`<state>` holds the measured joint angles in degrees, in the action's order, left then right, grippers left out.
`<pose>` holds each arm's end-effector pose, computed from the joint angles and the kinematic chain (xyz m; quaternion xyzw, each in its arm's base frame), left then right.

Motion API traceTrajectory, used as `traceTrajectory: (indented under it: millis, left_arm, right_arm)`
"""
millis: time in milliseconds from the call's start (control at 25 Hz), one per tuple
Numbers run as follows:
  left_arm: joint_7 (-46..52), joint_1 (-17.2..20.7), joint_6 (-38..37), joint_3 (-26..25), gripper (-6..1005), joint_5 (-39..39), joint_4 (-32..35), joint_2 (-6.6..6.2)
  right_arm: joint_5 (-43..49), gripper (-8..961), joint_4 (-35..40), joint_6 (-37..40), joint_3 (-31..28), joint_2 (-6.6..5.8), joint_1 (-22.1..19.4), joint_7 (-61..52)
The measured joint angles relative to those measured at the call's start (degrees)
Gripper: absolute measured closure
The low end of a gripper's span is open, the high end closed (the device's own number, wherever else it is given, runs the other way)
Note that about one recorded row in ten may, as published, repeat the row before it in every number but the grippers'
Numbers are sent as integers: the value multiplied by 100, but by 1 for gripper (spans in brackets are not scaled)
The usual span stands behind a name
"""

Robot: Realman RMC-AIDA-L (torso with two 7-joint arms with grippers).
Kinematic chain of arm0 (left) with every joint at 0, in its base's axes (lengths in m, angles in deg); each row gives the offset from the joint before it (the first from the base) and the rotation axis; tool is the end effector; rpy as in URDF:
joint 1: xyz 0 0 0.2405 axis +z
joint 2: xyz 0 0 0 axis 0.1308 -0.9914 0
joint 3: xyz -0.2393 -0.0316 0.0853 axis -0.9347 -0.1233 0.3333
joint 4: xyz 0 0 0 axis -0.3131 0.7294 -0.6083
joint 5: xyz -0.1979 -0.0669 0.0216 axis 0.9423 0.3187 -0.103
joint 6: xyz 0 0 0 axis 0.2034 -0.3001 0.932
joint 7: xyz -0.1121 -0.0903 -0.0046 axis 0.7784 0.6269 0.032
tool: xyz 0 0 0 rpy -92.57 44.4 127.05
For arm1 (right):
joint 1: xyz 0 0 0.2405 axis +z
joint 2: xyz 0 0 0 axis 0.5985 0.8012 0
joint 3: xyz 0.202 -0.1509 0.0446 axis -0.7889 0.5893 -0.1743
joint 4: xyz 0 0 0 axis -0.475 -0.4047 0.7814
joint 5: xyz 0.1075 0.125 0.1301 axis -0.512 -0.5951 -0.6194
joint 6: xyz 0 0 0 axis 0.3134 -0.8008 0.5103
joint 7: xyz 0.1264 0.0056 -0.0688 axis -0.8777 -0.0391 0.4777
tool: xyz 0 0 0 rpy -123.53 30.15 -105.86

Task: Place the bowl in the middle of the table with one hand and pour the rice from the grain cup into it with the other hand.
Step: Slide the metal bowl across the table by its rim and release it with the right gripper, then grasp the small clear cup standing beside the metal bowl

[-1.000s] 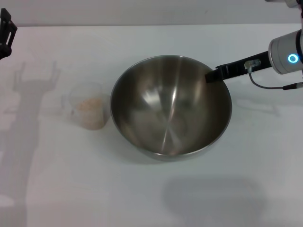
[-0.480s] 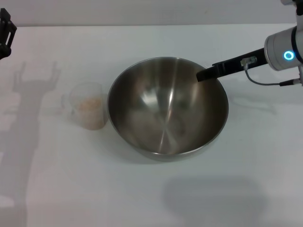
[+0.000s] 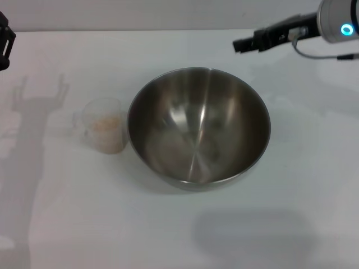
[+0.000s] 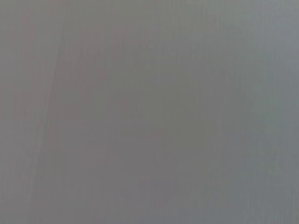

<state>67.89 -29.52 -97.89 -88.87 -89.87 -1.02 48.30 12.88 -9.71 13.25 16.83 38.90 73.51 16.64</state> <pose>-0.3031 0.3262 0.0100 -0.6044 -0.1995 -0.3846 0.6686 0.1615 0.4175 0.0258 -0.8935 0.3411 0.0405 0.2891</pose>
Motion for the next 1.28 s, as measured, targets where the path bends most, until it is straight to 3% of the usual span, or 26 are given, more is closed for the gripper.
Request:
traceTrajectory:
  millis: [200, 360, 480, 520, 560, 680, 720, 760, 880, 920, 960, 1080, 1120, 1160, 1280]
  left_arm:
    - [0, 51, -35, -6, 181, -1, -21, 0]
    - [0, 126, -127, -9, 183, -1, -37, 0]
    - [21, 184, -205, -9, 184, 1, -37, 0]
    - [46, 201, -236, -9, 184, -1, -37, 0]
    - [46, 201, -236, -9, 185, -1, -37, 0]
    - [60, 221, -262, -9, 186, -1, -36, 0]
    - [60, 221, -262, -9, 186, -1, -36, 0]
    - [67, 278, -309, -6, 187, 0, -25, -5]
    - [68, 301, -317, -4, 188, 0, -22, -6]
    - [68, 326, -320, 2, 188, 0, -24, -4]
    - [68, 326, -320, 2, 189, 0, -24, -4]
    - [70, 416, -359, 51, 190, -28, -31, 4]
    - [70, 416, -359, 51, 190, -28, -31, 4]
    - [110, 546, -464, 183, 191, -38, -30, 10]
    - [150, 691, -609, 465, 192, -39, 26, 4]
  right_arm:
    - [441, 368, 807, 1371, 844, 24, -445, 178]
    - [706, 369, 1382, 3466, 2080, 67, -1245, 226]
    - [755, 369, 1330, 5063, 2871, 80, -1697, 348]
    - [782, 368, 1140, 6151, 3266, 90, -1924, 383]
    - [782, 368, 1140, 6151, 3266, 90, -1924, 383]
    - [774, 368, 661, 7631, 3839, 96, -2155, 377]
    - [754, 368, 256, 8647, 4195, 93, -2260, 325]
    - [754, 368, 256, 8647, 4195, 93, -2260, 325]
    - [749, 369, -341, 10183, 4662, 84, -2390, -20]
    - [756, 344, -903, 11500, 4922, 66, -2453, -666]
    - [756, 318, -903, 11500, 4922, 66, -2453, -666]
    - [764, 242, -2048, 13296, 5104, 62, -2410, -1918]
    - [761, 224, -2974, 14296, 5222, 61, -2247, -2684]
    - [761, 206, -2974, 14296, 5222, 61, -2247, -2684]
    - [737, 151, -4071, 15269, 5285, 45, -2064, -3592]
